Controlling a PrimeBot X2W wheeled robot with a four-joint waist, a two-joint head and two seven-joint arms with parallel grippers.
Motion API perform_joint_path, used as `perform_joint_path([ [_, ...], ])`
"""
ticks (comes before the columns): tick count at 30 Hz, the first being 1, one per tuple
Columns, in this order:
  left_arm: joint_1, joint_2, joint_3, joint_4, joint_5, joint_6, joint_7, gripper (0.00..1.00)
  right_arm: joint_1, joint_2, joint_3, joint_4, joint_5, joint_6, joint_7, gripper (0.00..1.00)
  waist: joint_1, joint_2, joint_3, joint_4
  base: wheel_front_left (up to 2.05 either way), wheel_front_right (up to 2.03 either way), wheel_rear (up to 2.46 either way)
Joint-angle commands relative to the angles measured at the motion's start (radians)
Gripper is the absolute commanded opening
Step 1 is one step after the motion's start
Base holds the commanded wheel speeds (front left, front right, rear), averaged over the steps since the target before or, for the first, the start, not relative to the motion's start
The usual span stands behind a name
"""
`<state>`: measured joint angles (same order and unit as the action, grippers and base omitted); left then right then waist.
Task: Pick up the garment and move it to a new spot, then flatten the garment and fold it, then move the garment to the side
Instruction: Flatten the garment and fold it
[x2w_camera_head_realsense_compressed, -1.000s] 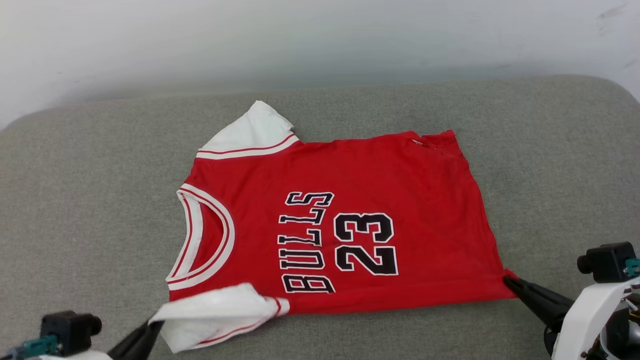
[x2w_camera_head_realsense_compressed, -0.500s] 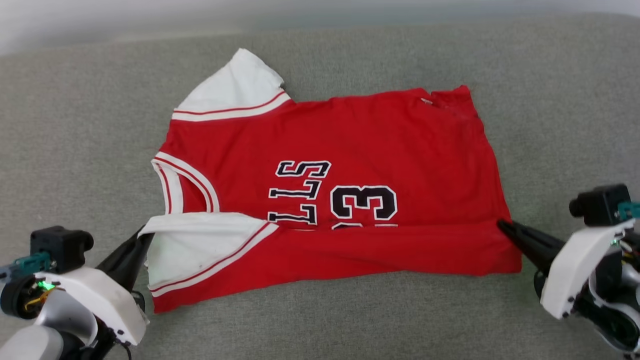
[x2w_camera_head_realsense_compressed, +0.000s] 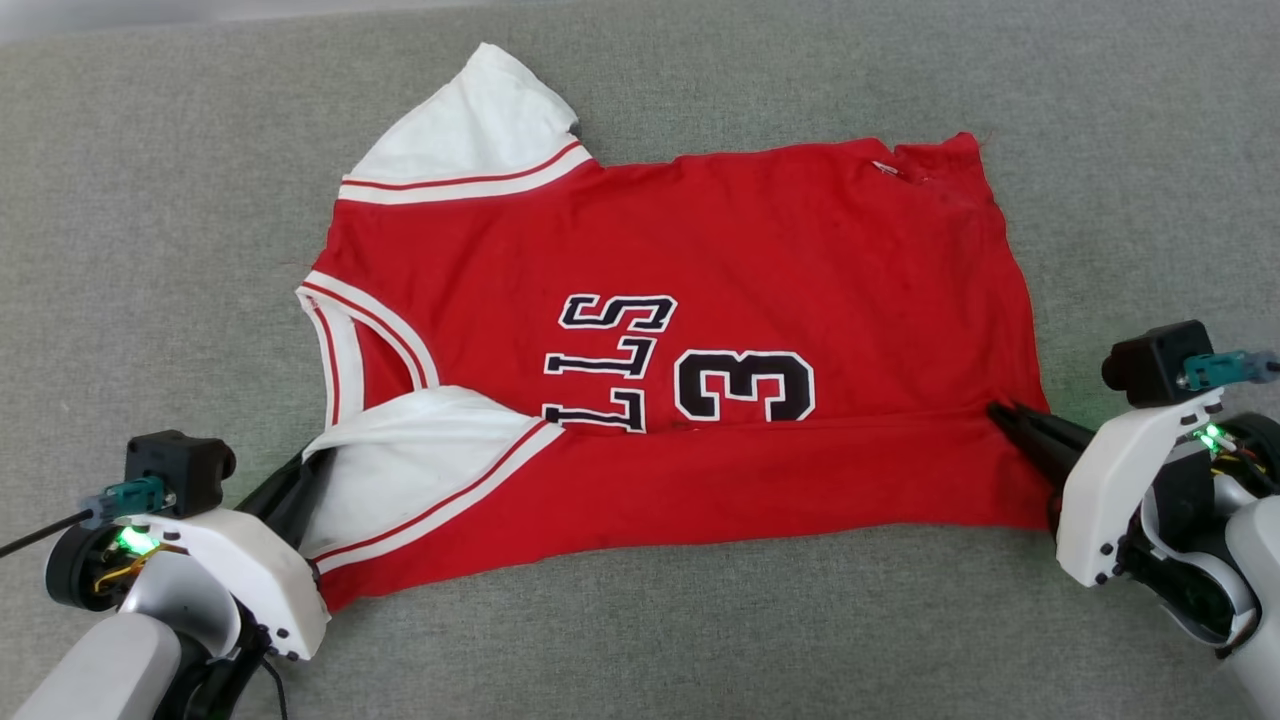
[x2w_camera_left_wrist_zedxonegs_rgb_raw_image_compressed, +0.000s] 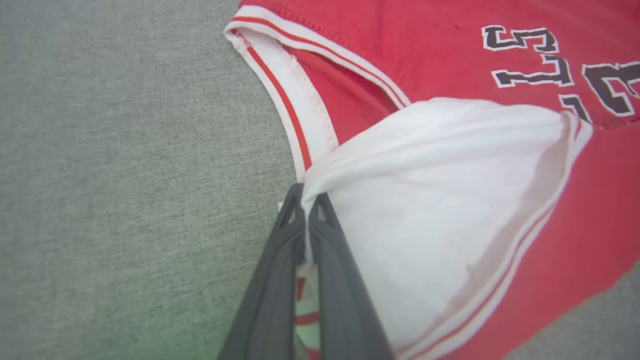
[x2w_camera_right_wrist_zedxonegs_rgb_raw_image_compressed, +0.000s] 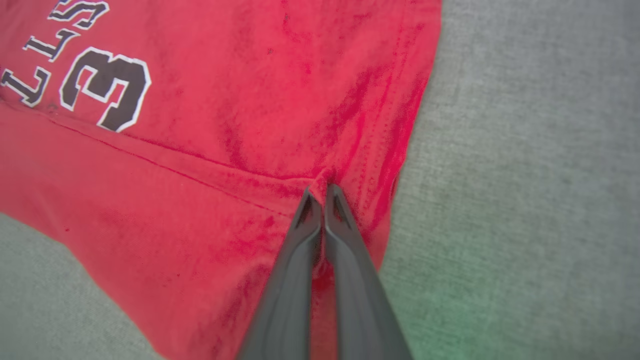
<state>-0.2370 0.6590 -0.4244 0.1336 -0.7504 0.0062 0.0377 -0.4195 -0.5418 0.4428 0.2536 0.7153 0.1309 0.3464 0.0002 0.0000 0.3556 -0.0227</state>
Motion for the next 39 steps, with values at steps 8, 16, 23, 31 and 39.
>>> perform_joint_path([
  [8, -0.001, -0.046, 0.001, 0.074, 0.002, 0.022, -0.053, 1.00, -0.024, 0.017, 0.034, 0.058, -0.053, 0.000, -0.039, 1.00, -0.0002, 0.0000, -0.055, 0.000, 0.00, 0.00, 0.00],
  [16, 0.093, -0.019, 0.014, 0.015, -0.002, 0.100, -0.033, 1.00, 0.044, 0.020, -0.016, 0.009, -0.110, 0.000, -0.003, 1.00, -0.0002, 0.0000, -0.134, -0.006, 0.00, 0.00, 0.00],
  [23, 0.209, 0.021, -0.001, -0.130, -0.021, 0.193, 0.079, 1.00, 0.168, 0.101, -0.176, -0.086, -0.172, 0.000, 0.121, 1.00, -0.0002, 0.0000, -0.160, -0.012, 0.00, 0.00, 0.00],
  [31, 0.243, 0.037, -0.013, -0.226, -0.010, 0.267, 0.151, 1.00, 0.273, 0.217, -0.299, -0.224, -0.269, 0.000, 0.245, 1.00, -0.0002, 0.0000, -0.135, -0.027, 0.00, 0.00, 0.00],
  [39, 0.220, 0.060, -0.043, -0.201, 0.033, 0.330, 0.228, 1.00, 0.295, 0.271, -0.330, -0.313, -0.306, 0.000, 0.285, 1.00, -0.0002, 0.0000, -0.087, -0.039, 0.00, 0.00, 0.00],
])
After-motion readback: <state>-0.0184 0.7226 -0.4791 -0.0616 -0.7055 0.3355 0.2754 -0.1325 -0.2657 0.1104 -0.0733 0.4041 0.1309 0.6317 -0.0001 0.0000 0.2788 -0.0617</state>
